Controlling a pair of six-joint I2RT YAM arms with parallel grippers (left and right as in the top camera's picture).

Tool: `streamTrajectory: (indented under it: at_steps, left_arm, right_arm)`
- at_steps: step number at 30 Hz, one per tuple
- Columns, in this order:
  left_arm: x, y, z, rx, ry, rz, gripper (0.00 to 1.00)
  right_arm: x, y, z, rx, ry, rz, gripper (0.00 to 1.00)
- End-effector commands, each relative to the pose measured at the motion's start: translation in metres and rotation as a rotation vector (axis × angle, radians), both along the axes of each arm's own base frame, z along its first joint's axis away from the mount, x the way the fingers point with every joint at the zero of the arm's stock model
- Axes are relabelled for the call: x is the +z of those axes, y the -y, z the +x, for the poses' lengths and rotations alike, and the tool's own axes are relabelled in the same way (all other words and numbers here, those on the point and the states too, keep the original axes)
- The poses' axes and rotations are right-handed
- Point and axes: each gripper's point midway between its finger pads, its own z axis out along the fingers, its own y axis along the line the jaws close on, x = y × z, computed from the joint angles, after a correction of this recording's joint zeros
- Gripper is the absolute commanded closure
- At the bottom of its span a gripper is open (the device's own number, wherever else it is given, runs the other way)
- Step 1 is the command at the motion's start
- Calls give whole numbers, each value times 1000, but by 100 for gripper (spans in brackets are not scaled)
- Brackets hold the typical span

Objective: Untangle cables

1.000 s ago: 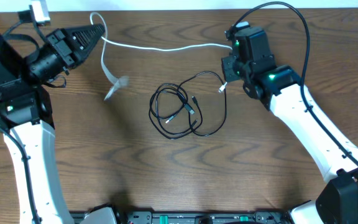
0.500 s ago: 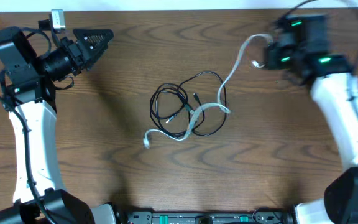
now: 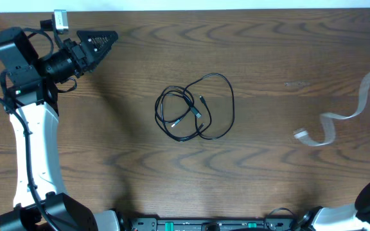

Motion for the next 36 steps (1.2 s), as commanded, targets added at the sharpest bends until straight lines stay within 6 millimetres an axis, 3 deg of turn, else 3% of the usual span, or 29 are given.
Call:
streamTrajectory:
  at_steps: [1,5,14,16,18,19,20,21,27,32,35,36]
  left_arm:
    - [6,1,-1,-18,33,12,6]
    - [6,1,-1,-18,36,14,5]
    - [6,1,-2,-21,50,25,5]
    - [5,1,-2,-21,44,24,5]
    - [4,1,-2,-22,41,24,5]
    - [4,1,-2,-22,40,23,5]
    - [3,1,-3,-22,37,22,5]
    - [3,1,-3,-22,36,22,5]
    - [3,1,-3,-21,34,21,5]
    - [2,0,-2,-12,28,25,5]
    - [-15,-7,3,59,-43,55,5]
    - [-30,-12,4,101,-82,104,5]
  right_arm:
    - [-34,30,3,-92,-87,-17,99]
    - [-63,45,5,-112,-169,-62,99]
    - [-139,45,6,-89,-331,35,99]
    - [-163,41,3,-77,-387,75,80]
    - [-173,36,2,-67,-414,97,42]
    - [-175,33,3,-58,-416,106,16]
    - [-175,30,5,-48,-413,110,4]
    - [-173,26,8,-33,-403,113,1]
    - [-163,-6,27,77,-374,99,1]
    - [-158,-57,45,188,-394,99,1]
    - [-160,-90,52,268,-417,82,1]
    - [-162,-112,55,314,-432,79,1]
